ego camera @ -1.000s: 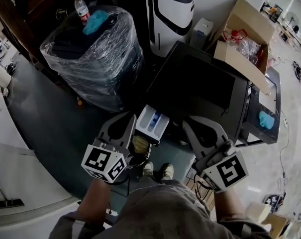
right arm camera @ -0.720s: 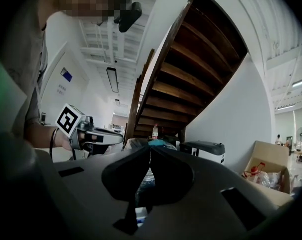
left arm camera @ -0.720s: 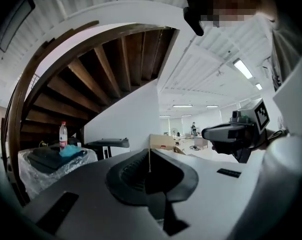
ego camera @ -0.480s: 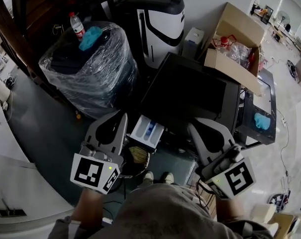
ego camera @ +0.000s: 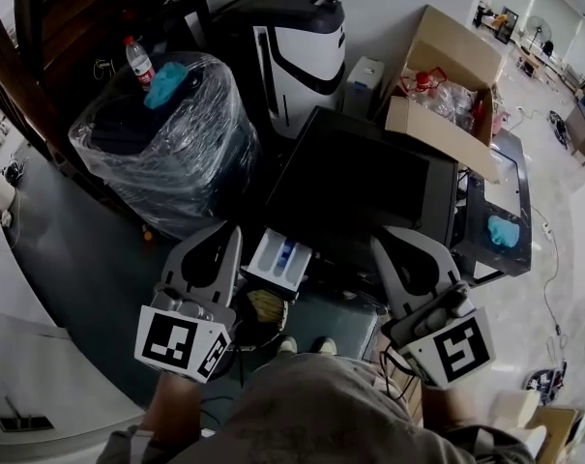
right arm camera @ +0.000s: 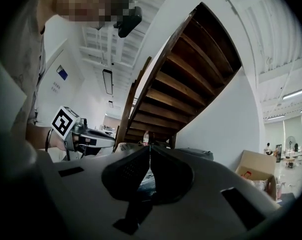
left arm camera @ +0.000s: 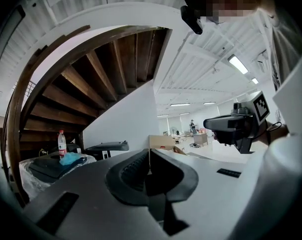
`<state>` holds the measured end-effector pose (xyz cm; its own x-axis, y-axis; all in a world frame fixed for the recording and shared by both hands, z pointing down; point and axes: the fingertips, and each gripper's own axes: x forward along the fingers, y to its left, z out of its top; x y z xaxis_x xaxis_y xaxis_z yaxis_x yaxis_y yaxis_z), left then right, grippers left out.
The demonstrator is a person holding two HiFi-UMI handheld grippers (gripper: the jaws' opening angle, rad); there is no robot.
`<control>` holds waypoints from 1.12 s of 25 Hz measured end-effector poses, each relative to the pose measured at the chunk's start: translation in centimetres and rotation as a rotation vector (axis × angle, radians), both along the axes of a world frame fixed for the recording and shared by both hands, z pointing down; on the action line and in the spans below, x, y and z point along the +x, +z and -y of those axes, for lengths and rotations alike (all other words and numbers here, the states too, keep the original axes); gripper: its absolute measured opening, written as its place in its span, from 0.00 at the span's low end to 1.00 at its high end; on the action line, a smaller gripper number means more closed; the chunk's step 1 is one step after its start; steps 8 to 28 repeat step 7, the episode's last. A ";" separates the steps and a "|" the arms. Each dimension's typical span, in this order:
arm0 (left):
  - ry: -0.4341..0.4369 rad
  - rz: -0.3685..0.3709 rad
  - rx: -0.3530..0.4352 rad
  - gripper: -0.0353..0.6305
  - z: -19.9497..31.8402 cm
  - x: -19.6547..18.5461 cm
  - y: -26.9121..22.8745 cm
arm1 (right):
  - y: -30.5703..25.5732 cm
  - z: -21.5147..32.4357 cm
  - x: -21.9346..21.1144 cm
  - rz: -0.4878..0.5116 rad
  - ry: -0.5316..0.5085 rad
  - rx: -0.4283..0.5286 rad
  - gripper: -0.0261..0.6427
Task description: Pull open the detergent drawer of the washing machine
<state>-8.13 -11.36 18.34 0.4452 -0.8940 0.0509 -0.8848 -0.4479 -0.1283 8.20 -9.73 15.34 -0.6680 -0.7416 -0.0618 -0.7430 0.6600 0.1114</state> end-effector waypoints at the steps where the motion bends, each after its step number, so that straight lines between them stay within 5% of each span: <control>1: 0.001 0.000 0.000 0.09 0.0 0.0 0.0 | 0.1 0.0 0.0 0.000 -0.001 -0.002 0.08; 28: -0.006 0.004 -0.009 0.09 0.1 0.0 0.3 | -0.1 0.2 0.0 -0.011 0.004 0.012 0.09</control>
